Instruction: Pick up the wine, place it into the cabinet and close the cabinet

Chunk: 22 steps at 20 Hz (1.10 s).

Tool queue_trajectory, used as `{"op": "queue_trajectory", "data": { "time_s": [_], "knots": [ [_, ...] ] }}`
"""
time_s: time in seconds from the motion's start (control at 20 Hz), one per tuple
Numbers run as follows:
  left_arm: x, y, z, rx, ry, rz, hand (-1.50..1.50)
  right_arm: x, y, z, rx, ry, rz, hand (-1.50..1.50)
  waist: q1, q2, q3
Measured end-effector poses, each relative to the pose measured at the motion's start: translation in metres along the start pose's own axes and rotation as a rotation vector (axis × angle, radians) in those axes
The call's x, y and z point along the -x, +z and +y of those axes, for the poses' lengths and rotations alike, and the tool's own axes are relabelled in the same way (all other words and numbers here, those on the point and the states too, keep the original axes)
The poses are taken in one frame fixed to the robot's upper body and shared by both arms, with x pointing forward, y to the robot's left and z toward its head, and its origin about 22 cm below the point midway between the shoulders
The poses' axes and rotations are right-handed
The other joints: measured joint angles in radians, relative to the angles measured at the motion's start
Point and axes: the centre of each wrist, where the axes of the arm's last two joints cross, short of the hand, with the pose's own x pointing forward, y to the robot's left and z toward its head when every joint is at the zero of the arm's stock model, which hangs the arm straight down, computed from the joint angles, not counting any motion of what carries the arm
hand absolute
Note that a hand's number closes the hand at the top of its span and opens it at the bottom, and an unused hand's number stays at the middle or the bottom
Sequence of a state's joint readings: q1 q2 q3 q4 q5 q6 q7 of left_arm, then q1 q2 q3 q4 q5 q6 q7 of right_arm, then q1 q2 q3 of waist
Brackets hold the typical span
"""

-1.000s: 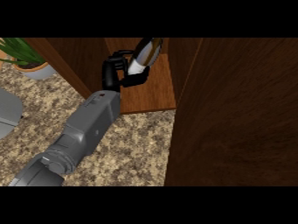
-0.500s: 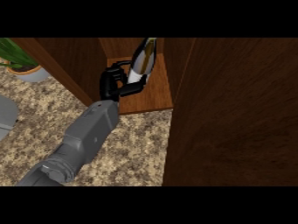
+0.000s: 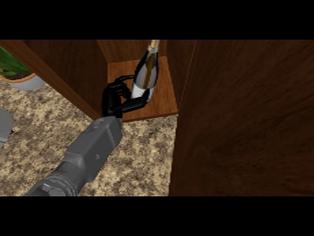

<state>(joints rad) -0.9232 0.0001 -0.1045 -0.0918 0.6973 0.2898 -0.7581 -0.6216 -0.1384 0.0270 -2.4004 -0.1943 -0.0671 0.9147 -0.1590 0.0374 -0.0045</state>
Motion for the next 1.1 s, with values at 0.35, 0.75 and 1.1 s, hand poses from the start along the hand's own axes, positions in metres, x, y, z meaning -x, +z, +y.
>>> {"op": "queue_trajectory", "data": {
  "time_s": [0.35,0.75,1.1],
  "knots": [
    [0.012,0.009,0.010,-0.026,-0.019,0.011,1.50,-0.002,-0.002,-0.001,-0.012,-0.001,-0.008,-1.50,-0.021,0.000,0.000],
    [0.006,0.005,0.004,-0.035,-0.036,-0.006,1.50,0.000,-0.003,-0.002,-0.019,-0.019,-0.004,-1.50,-0.027,0.001,-0.001],
    [-0.007,-0.002,-0.009,-0.037,-0.043,-0.025,1.50,0.002,-0.002,-0.006,-0.013,-0.018,0.001,-1.50,-0.026,0.003,0.000]
  ]
}}
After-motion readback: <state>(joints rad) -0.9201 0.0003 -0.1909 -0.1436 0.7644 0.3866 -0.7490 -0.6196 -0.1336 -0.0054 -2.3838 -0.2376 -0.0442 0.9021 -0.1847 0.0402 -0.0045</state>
